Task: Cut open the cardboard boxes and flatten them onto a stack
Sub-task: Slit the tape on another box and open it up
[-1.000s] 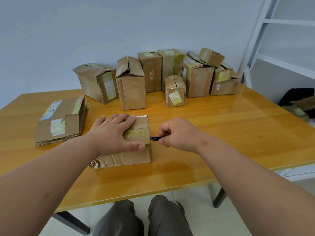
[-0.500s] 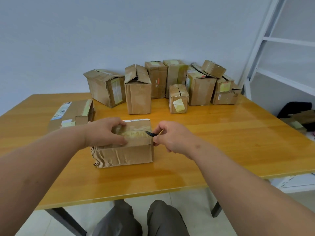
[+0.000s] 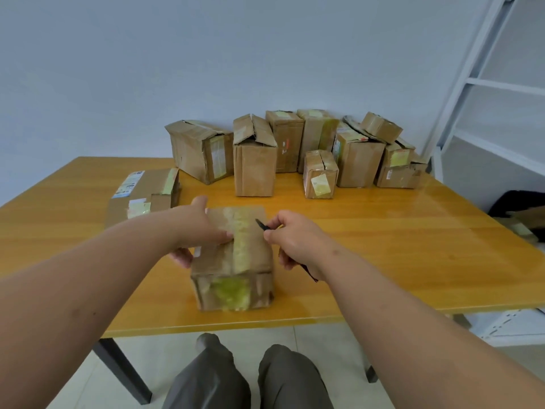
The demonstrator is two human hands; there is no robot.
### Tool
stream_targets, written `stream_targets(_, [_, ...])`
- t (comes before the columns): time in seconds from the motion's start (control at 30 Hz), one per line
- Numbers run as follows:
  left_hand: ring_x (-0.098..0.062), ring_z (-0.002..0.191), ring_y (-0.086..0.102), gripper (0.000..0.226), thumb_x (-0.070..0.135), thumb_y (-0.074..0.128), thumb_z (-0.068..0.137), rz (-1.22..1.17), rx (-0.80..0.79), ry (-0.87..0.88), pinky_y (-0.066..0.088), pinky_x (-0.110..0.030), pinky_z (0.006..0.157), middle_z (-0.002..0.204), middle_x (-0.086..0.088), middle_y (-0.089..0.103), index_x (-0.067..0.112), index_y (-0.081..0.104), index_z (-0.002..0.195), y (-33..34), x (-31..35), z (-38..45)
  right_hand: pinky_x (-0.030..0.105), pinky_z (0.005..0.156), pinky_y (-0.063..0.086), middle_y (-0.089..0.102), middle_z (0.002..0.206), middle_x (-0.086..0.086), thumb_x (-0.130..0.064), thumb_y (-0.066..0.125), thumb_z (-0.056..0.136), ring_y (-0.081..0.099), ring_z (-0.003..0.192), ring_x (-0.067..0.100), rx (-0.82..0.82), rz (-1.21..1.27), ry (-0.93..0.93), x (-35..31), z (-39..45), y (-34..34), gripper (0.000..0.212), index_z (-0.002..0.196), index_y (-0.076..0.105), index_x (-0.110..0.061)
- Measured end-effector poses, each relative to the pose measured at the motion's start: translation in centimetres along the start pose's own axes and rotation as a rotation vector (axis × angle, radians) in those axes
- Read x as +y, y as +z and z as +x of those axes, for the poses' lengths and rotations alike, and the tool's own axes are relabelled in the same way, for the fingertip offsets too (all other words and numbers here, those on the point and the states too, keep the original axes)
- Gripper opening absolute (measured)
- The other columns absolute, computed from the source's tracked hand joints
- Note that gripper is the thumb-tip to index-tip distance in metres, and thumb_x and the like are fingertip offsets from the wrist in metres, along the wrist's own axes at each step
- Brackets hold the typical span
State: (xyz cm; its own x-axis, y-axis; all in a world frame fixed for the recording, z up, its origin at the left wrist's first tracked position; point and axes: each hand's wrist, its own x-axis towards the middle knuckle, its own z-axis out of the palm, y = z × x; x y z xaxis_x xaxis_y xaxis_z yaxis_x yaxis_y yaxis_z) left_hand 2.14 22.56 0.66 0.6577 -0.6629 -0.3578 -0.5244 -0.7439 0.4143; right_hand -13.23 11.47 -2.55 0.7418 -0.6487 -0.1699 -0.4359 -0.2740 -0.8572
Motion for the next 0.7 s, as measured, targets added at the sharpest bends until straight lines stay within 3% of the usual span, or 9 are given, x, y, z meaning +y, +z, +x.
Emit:
stream_targets(0.1, [-0.025,0.057,0.070,0.089,0.026,0.070,0.090,-0.161,-0.178,0.036,0.055,-0.030,0.049,0.115,-0.020,0.056,0.039,0.010,0.155,0.0,-0.4,-1.0,0.029,0.050,0.037,0.051,0.075,0.005,-0.018,0.049,0.100,0.045,0.059,0.017,0.056,0.069,0.013,0.4,1.2,-0.3,0.006,0.097,0.054,-0.019])
stream_targets(0.17, [-0.021,0.053,0.068,0.086,0.029,0.070,0.091,-0.066,-0.258,0.057,0.054,-0.029,0.050,0.094,-0.016,0.063,0.040,0.013,0.154,0.0,-0.3,-1.3,0.030,0.053,0.040,0.053,0.078,0.005,-0.018,0.049,0.100,0.047,0.062,0.017,0.067,0.099,0.015,0.7,2.0,-0.6,0.005,0.099,0.054,-0.019])
stream_targets(0.23, [-0.017,0.057,0.062,0.091,0.041,0.072,0.086,0.138,-0.296,0.085,0.053,-0.028,0.055,0.089,-0.011,0.069,0.041,0.011,0.154,-0.1,-0.2,-1.3,0.032,0.059,0.045,0.057,0.086,0.007,-0.015,0.049,0.100,0.051,0.065,0.018,0.050,0.084,0.004,0.9,2.7,-0.8,0.006,0.100,0.055,-0.016])
stream_targets(0.3, [-0.019,0.087,0.063,0.100,0.055,0.073,0.079,0.422,-0.296,0.119,0.055,-0.031,0.076,0.120,-0.009,0.064,0.040,0.009,0.155,-0.7,0.3,-1.1,0.035,0.068,0.047,0.061,0.096,0.008,-0.011,0.048,0.099,0.055,0.071,0.017,0.027,0.037,-0.006,1.2,2.9,-0.8,0.008,0.103,0.055,-0.014])
stream_targets(0.37, [-0.025,0.124,0.049,0.112,0.065,0.075,0.070,0.707,-0.263,0.148,0.045,-0.039,0.103,0.146,-0.003,0.041,0.041,0.006,0.155,-1.3,0.8,-0.7,0.033,0.069,0.047,0.063,0.099,0.007,-0.010,0.046,0.099,0.058,0.071,0.015,0.025,0.007,-0.015,1.5,3.0,-0.9,0.012,0.108,0.055,-0.011])
stream_targets(0.43, [-0.029,0.139,0.030,0.122,0.069,0.078,0.062,0.848,-0.240,0.198,0.034,-0.046,0.113,0.154,0.002,0.019,0.046,-0.001,0.153,-1.7,1.0,-0.2,0.030,0.063,0.046,0.065,0.102,0.006,-0.012,0.047,0.099,0.060,0.068,0.013,0.050,-0.017,-0.026,2.0,3.0,-1.1,0.014,0.110,0.055,-0.011])
stream_targets(0.53, [-0.024,0.150,-0.007,0.125,0.075,0.074,0.055,0.819,-0.280,0.359,0.013,-0.054,0.120,0.160,0.017,-0.017,0.060,-0.012,0.145,-1.5,1.1,0.5,0.030,0.060,0.046,0.066,0.104,0.005,-0.014,0.050,0.099,0.062,0.067,0.014,0.080,-0.038,-0.026,3.0,3.2,-1.7,0.013,0.110,0.057,-0.012])
stream_targets(0.6, [-0.023,0.151,-0.007,0.116,0.085,0.059,0.053,0.793,-0.301,0.411,0.012,-0.055,0.120,0.160,0.019,-0.019,0.064,-0.012,0.142,-0.8,1.5,0.7,0.034,0.065,0.048,0.063,0.103,0.007,-0.015,0.053,0.098,0.059,0.079,0.019,0.131,-0.042,-0.018,3.6,3.5,-2.1,0.013,0.109,0.060,-0.013])
stream_targets(0.7, [-0.028,0.145,0.016,0.115,0.098,0.030,0.046,0.853,-0.159,0.422,0.020,-0.052,0.116,0.160,0.011,0.006,0.057,-0.004,0.147,0.8,2.3,1.0,0.039,0.075,0.053,0.060,0.096,0.004,-0.016,0.055,0.095,0.060,0.092,0.025,0.277,-0.079,-0.017,4.3,4.1,-3.2,0.009,0.101,0.062,-0.017])
